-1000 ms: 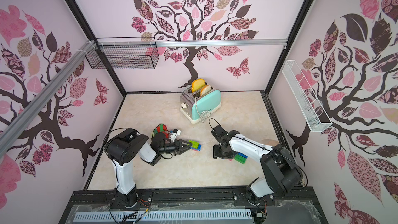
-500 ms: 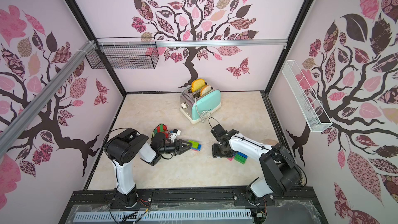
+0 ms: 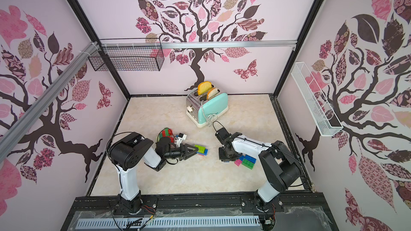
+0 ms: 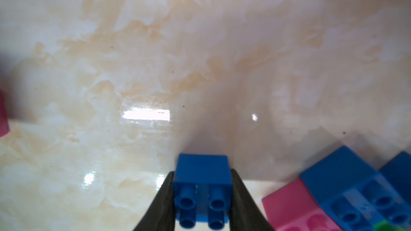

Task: Assemble a heart with lego
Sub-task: Pick up the lego brick from the center of the board.

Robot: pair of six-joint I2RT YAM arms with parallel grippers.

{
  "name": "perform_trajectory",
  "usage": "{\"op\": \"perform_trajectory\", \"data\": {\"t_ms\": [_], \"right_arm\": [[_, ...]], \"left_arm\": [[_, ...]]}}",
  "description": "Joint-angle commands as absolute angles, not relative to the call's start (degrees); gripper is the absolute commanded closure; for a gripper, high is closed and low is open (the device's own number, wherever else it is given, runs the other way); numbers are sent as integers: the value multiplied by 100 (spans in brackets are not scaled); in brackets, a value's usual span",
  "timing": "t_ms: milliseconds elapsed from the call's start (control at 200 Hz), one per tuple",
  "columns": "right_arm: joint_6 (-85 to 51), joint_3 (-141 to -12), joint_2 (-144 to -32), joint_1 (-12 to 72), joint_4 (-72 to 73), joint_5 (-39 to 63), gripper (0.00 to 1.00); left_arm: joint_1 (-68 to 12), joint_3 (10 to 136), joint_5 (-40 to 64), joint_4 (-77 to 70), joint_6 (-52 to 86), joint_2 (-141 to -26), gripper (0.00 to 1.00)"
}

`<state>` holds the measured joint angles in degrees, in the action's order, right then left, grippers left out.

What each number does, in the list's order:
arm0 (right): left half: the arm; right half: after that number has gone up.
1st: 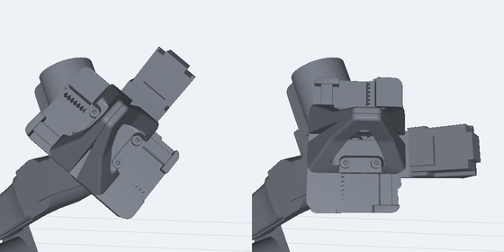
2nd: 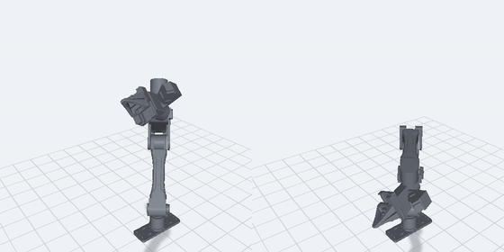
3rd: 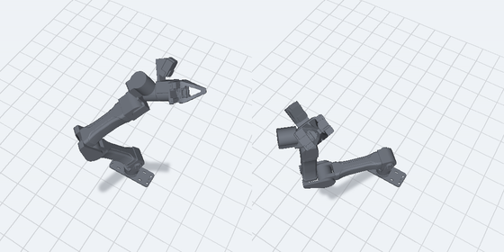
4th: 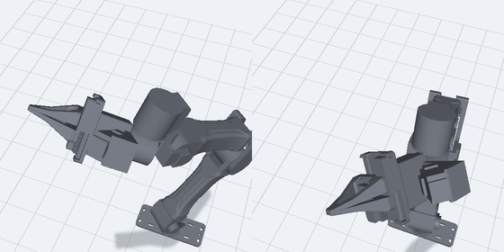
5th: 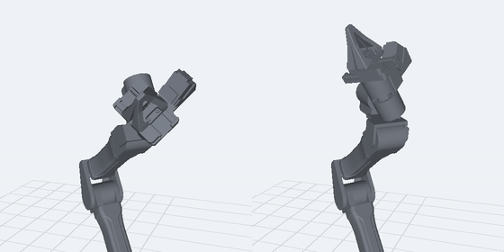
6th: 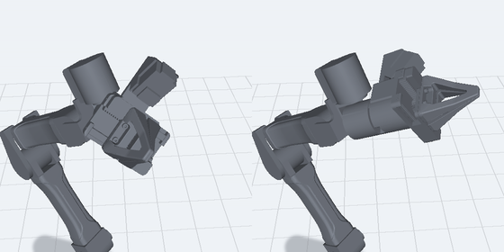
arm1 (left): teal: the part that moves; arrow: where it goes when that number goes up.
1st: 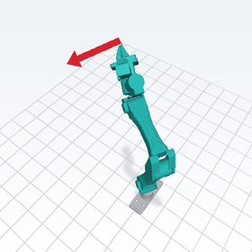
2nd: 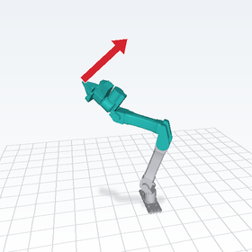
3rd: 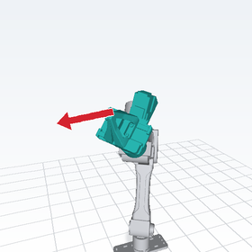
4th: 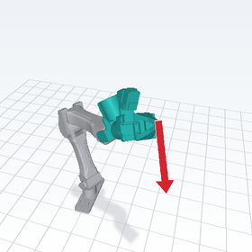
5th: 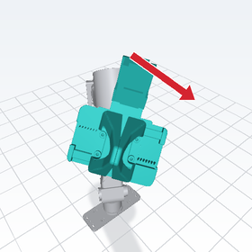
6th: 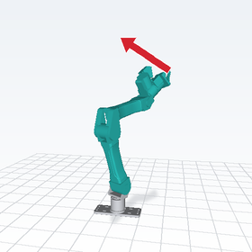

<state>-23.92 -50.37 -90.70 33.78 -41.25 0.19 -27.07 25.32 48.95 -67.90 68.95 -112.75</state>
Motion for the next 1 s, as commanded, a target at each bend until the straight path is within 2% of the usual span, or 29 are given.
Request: {"op": "perform_trajectory", "data": {"t_ms": [0,185,330,525,995], "right_arm": [[-2249,-5272,-9044,3382,-4162,-97,70],[-1749,-5445,-8818,3463,-4162,53,77],[-582,-5845,-8576,3513,-4107,571,76],[836,-6775,-9034,3539,-4935,1273,75],[2434,-7352,-9825,4096,-5133,1157,74]], "left_arm": [[-2683,2487,4851,-6697,6795,-11276,60],[-2681,2518,4859,-6693,6801,-11311,60],[-2681,2546,4860,-6690,6781,-11333,60],[-2588,2559,5039,-6689,6689,-11399,60],[-2355,2668,5619,-6511,6456,-11358,60]]}}
